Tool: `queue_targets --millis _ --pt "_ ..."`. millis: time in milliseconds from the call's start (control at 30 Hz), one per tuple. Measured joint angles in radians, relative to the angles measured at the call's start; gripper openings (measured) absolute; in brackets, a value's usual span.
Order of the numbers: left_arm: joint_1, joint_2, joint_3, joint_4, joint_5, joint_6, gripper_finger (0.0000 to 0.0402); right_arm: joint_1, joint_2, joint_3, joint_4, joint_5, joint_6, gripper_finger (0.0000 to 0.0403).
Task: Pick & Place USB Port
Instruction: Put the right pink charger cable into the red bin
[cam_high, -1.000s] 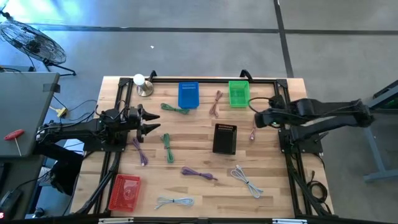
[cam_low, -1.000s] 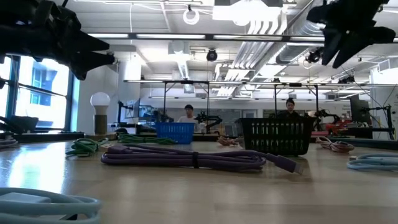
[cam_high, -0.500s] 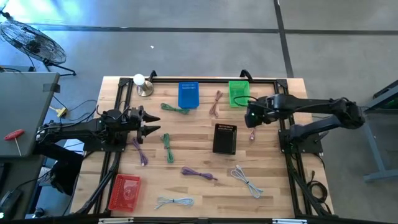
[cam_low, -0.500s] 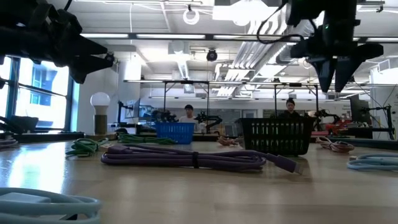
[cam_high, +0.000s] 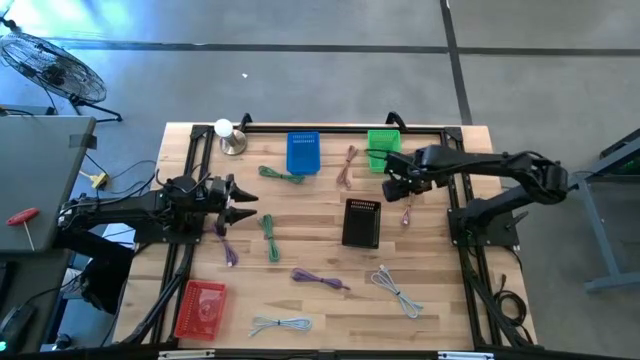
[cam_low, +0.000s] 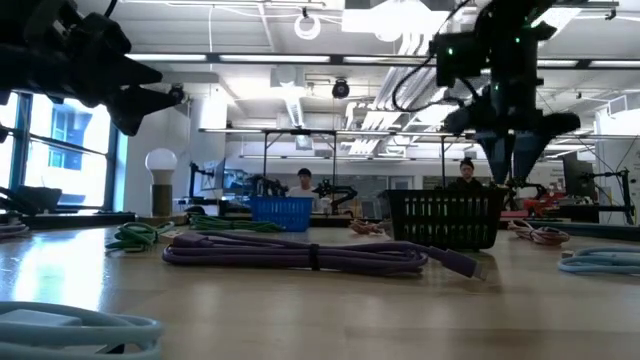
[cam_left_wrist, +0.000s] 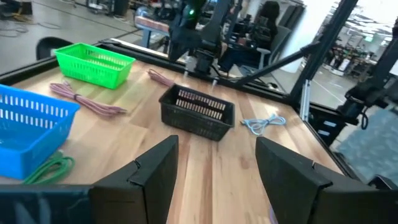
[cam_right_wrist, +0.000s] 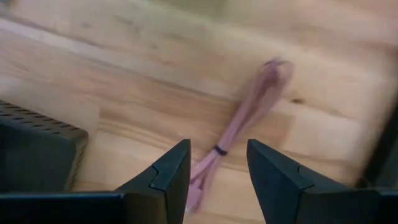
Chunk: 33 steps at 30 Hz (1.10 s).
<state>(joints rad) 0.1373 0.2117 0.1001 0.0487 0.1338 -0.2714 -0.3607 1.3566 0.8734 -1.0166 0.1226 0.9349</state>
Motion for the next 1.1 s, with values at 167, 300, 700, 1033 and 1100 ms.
queue_targets --millis 167,300,700,1033,1100 --pt "0.0 0.0 0.0 0.0 0.014 0.0 0.0209 -0.019 -0.003 -0.166 0.141 -0.029 0.099 0.015" --pt "0.0 0.0 0.0 0.0 0.008 0.0 0.0209 -0.026 -0.004 -0.257 0.235 -0.051 0.159 0.0151" --pt "0.0 0.0 0.0 0.003 -0.039 0.0 0.0209 -0.04 -0.008 -0.317 0.374 -0.086 0.094 0.0141" --pt "0.0 0.0 0.0 -0.002 -0.091 0.038 0.0209 -0.038 -0.006 -0.319 0.382 0.014 -0.065 0.0034" --pt "0.0 0.0 0.0 -0.005 -0.092 0.039 0.0209 -0.038 -0.006 -0.318 0.387 0.028 -0.088 0.0014"
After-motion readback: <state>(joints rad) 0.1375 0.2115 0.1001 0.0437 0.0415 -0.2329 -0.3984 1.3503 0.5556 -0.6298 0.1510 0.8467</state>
